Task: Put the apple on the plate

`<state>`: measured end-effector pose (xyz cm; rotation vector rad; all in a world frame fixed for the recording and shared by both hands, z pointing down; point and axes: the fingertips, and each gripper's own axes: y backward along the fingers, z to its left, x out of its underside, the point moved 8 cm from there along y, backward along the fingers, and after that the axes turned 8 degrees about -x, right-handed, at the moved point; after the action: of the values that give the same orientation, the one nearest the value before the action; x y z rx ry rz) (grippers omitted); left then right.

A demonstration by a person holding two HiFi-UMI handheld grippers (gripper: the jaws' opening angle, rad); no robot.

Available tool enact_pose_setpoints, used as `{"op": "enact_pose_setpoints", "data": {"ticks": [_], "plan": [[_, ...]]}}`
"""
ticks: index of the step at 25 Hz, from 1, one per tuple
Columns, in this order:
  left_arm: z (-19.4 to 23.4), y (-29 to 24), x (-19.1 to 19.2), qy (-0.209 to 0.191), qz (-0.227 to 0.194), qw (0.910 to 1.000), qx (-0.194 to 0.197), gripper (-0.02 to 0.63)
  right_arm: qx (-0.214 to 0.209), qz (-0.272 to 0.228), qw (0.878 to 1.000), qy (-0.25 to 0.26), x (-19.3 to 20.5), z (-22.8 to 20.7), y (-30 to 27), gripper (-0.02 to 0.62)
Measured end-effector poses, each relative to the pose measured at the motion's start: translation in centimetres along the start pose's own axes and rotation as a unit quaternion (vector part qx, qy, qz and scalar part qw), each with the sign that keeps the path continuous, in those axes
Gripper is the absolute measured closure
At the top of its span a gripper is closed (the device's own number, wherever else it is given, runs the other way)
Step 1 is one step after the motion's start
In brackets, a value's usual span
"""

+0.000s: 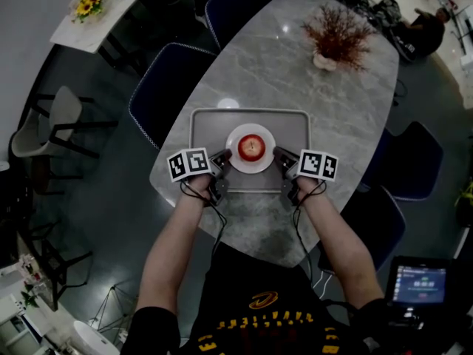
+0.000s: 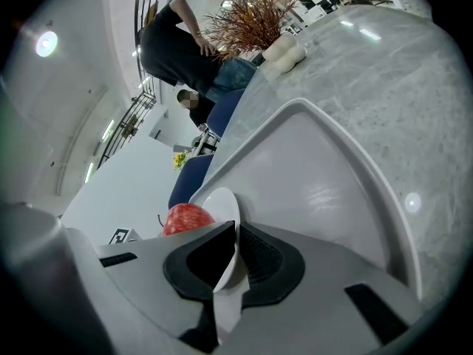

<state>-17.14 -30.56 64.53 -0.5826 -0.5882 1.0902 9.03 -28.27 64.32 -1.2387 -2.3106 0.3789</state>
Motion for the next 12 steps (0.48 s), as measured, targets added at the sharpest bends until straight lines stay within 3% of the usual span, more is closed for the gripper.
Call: {"op": "enact_pose_setpoints", "data": {"ticks": [7, 12], "plan": [[-0.20, -0.52, 0.10, -0.018, -0.006, 0.9996, -0.021, 0.580, 0.008, 0.001, 1.000, 0.009, -0.10, -0.36, -0.14, 0.569], [-0.93, -0.45, -0.33, -0.081, -0.018, 0.9941, -0.071, 0.569, 0.040, 0.012, 0.998, 0.050, -0.37, -0.11, -0.41, 0.568]]}}
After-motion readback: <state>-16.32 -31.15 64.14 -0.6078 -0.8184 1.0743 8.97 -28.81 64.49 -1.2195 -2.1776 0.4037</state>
